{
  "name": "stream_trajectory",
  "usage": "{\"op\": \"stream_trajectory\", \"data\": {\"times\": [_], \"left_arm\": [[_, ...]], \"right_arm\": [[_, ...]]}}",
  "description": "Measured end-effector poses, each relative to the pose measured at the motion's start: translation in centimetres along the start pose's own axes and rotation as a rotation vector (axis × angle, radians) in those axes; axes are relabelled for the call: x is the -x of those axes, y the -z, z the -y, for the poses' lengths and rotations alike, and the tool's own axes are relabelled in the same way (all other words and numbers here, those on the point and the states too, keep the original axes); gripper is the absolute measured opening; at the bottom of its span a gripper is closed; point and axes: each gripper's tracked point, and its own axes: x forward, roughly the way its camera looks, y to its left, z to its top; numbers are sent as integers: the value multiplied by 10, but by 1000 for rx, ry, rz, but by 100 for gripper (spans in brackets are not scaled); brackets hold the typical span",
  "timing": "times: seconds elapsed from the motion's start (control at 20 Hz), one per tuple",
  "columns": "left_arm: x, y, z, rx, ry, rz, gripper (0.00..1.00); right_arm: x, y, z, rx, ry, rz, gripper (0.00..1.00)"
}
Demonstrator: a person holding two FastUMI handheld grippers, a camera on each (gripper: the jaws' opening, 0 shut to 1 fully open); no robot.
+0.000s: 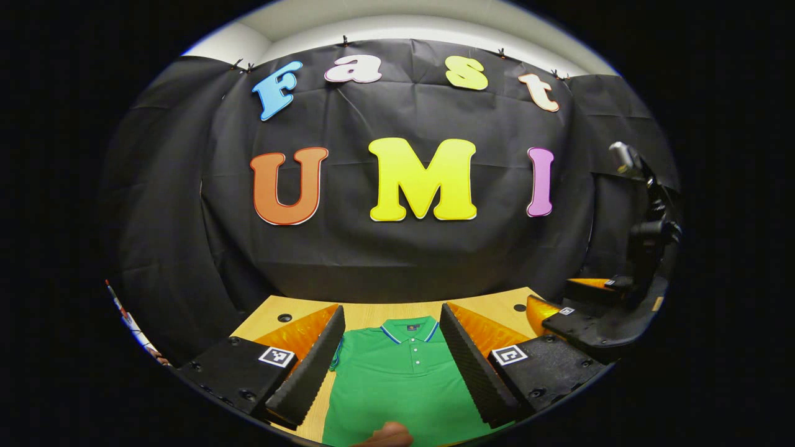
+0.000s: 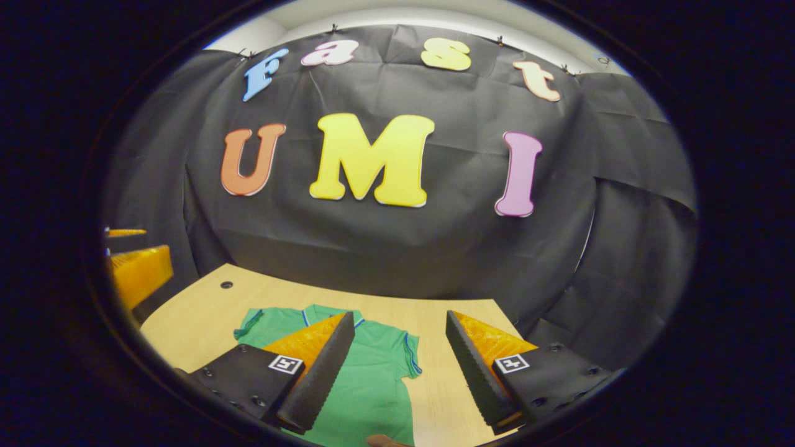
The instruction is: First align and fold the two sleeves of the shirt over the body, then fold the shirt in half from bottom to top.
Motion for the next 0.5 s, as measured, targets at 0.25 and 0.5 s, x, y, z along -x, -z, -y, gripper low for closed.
{"op": "stream_trajectory", "data": {"times": [0.25,0.5], "left_arm": [[-6,6,-1,27,-37,-19,100],[-9,19,-3,31,-97,-62,99]], "right_arm": [[-77,61,13,-57,5,-196,95],[-147,109,35,-77,32,-313,95]]}}
